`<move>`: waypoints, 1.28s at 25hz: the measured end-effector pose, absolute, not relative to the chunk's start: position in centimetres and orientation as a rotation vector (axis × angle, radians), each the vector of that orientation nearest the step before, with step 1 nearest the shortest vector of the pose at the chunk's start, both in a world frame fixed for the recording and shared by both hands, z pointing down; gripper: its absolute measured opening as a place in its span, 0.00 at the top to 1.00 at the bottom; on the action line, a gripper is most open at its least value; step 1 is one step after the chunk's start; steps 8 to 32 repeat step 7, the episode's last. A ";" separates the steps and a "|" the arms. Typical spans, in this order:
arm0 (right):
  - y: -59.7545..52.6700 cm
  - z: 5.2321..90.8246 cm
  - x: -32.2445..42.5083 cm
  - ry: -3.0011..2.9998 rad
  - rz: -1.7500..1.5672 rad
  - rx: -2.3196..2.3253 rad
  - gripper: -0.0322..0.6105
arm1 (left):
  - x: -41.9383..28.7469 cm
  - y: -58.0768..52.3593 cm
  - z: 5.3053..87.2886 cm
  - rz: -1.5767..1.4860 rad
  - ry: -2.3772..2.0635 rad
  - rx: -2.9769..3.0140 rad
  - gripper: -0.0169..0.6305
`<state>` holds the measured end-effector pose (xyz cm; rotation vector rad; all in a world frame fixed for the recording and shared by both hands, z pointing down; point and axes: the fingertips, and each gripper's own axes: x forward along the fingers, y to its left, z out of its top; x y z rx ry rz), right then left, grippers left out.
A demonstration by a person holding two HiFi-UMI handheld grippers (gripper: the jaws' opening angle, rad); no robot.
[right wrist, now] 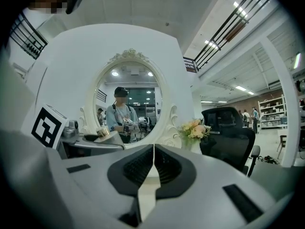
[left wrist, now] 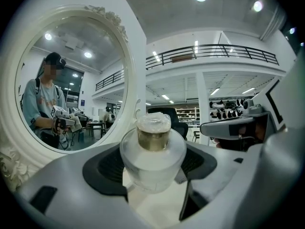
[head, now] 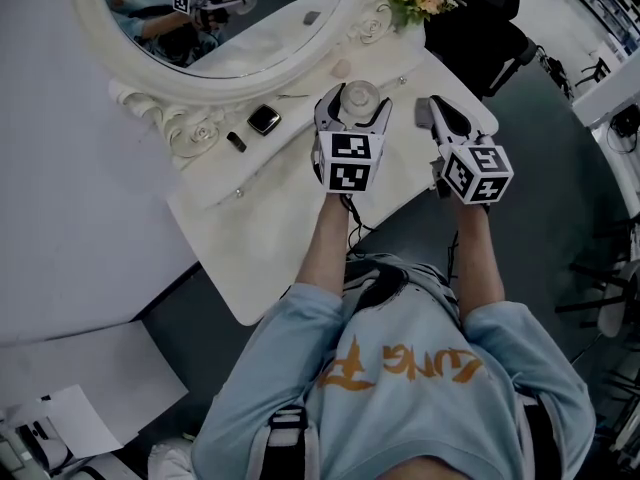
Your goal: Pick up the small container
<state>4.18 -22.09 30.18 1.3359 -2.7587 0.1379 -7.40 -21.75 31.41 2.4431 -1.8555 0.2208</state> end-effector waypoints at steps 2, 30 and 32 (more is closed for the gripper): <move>-22.2 30.3 4.1 -2.757 0.137 1.335 0.90 | -7.5 -21.8 31.6 0.213 -1.851 2.442 0.46; -22.2 30.4 4.0 -2.753 0.134 1.331 0.90 | -7.4 -21.7 31.8 0.207 -1.839 2.442 0.46; -22.2 30.4 4.0 -2.753 0.134 1.331 0.90 | -7.4 -21.7 31.8 0.207 -1.839 2.442 0.46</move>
